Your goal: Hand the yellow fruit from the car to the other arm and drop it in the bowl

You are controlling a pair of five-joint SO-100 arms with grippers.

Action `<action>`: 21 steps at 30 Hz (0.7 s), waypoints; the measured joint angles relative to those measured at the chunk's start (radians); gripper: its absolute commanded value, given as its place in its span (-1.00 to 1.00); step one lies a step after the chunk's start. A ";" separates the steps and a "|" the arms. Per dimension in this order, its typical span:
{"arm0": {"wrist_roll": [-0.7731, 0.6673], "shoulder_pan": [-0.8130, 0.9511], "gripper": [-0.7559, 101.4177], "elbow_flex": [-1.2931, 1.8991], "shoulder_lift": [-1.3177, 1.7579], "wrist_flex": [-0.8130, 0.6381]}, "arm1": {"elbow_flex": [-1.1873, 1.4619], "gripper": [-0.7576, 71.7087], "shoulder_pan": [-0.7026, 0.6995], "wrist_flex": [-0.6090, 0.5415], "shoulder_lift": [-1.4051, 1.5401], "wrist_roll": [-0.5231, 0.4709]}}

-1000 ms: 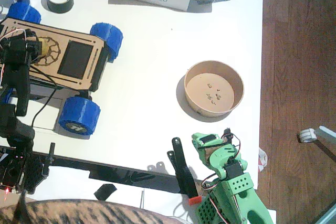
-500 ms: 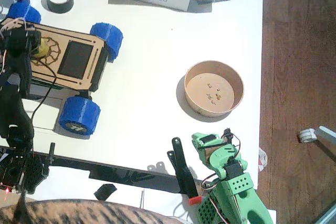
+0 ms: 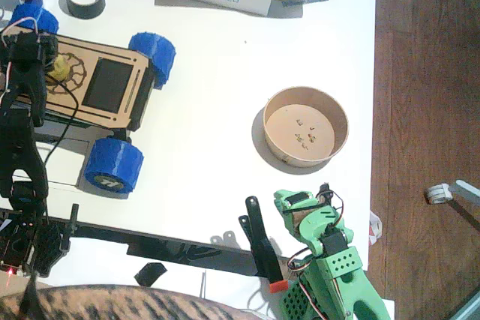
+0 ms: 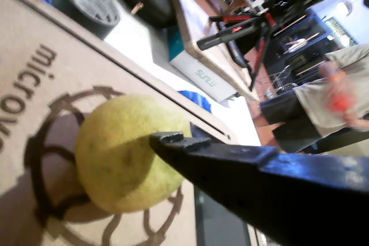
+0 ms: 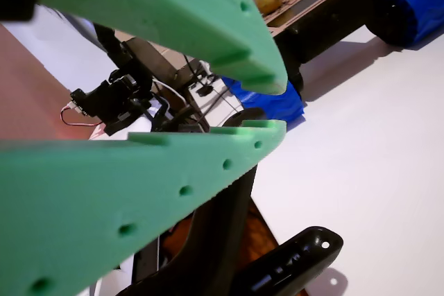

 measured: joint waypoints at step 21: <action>0.084 0.054 -0.27 -0.040 -0.061 0.035 | 0.000 -0.98 0.000 0.000 0.000 0.000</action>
